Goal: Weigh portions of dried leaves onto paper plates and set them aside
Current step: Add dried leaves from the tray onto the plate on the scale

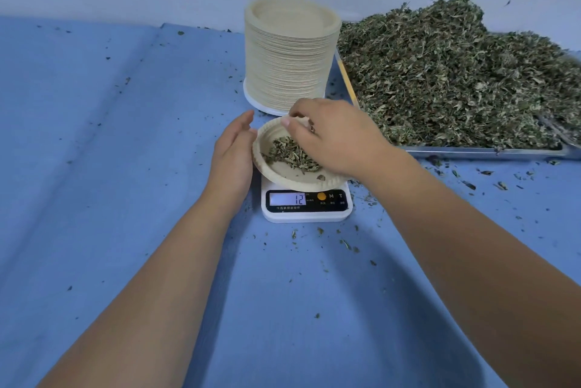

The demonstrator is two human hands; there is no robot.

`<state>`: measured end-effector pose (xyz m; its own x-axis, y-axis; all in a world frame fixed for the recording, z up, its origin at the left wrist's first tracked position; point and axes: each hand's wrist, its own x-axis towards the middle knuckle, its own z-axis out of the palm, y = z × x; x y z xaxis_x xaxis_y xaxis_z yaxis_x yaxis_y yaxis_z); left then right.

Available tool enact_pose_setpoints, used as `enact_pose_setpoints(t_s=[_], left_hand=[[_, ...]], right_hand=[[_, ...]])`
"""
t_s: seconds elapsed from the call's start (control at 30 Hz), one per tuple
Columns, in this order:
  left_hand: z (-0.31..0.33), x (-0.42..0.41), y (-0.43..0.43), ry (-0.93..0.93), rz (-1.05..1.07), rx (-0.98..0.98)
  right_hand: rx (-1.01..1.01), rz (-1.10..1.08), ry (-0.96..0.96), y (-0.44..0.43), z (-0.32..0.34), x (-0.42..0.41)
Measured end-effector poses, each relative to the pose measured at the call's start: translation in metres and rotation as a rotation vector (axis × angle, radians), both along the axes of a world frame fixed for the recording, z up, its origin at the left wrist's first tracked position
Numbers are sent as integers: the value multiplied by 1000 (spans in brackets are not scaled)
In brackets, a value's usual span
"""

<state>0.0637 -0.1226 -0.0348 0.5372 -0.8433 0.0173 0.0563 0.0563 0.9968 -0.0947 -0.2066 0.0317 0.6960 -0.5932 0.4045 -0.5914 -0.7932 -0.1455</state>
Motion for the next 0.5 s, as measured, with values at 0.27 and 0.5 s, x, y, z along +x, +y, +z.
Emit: enact_pose_setpoints(t_s=[0.27,0.5], left_hand=[[1,-2,0,11,-8,16],[0,-2,-1,-16,-9,11]], right_hand=[[115,-248,-95,-33,7,-45],[210,-458,74,-45,-31,-68]])
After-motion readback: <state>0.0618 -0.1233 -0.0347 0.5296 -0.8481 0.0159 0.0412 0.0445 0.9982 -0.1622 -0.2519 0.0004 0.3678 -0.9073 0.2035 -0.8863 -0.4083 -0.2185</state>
